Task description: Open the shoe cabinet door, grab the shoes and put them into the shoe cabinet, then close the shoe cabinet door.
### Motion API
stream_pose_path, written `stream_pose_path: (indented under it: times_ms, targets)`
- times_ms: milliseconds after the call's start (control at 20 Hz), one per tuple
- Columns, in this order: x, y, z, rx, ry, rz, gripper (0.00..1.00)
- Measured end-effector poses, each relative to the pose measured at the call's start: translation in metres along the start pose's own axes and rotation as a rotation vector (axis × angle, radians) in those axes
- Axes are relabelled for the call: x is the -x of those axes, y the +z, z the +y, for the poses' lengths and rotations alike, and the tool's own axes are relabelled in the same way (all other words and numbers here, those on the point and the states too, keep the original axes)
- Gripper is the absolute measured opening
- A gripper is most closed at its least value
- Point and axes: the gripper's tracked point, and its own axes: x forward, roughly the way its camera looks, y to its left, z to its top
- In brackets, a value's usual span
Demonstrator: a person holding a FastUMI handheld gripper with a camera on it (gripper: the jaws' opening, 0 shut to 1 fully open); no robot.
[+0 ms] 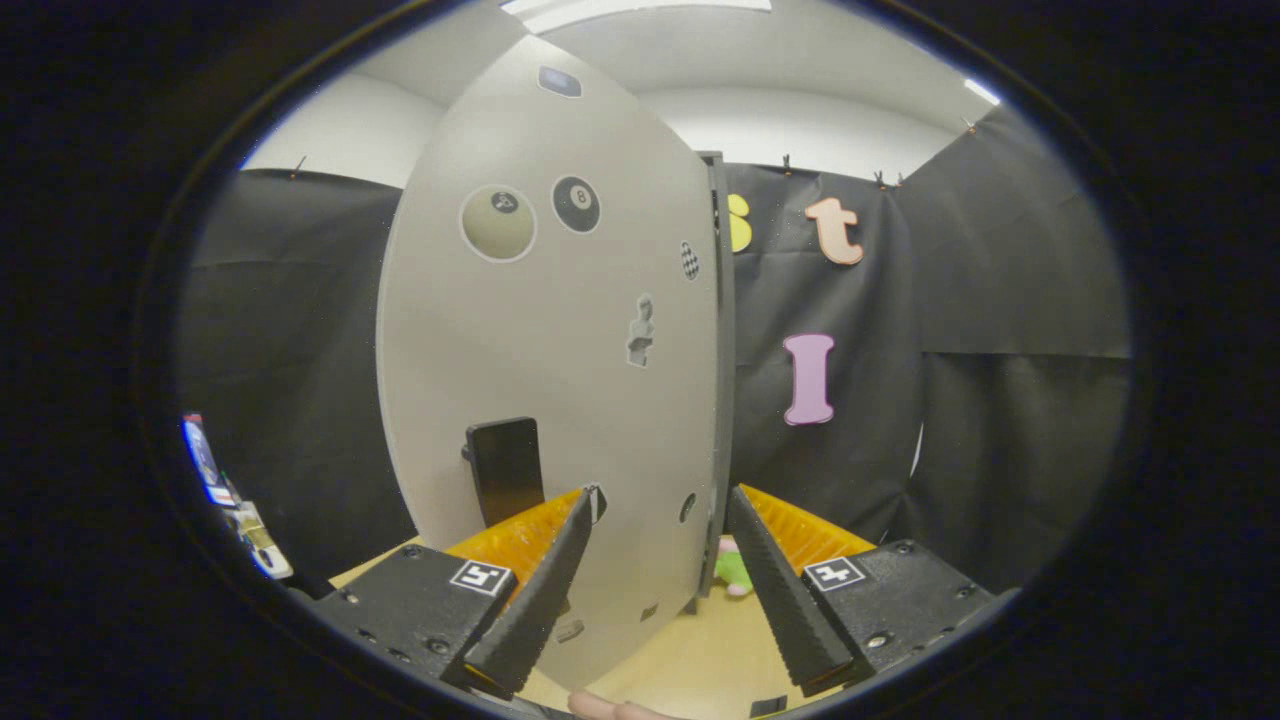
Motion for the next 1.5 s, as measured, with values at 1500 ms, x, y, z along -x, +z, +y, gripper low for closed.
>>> stream_pose_path:
  times_ms: [1500]
  targets:
    - [0.027,-0.056,0.112,-0.105,-0.015,-0.072,0.95]
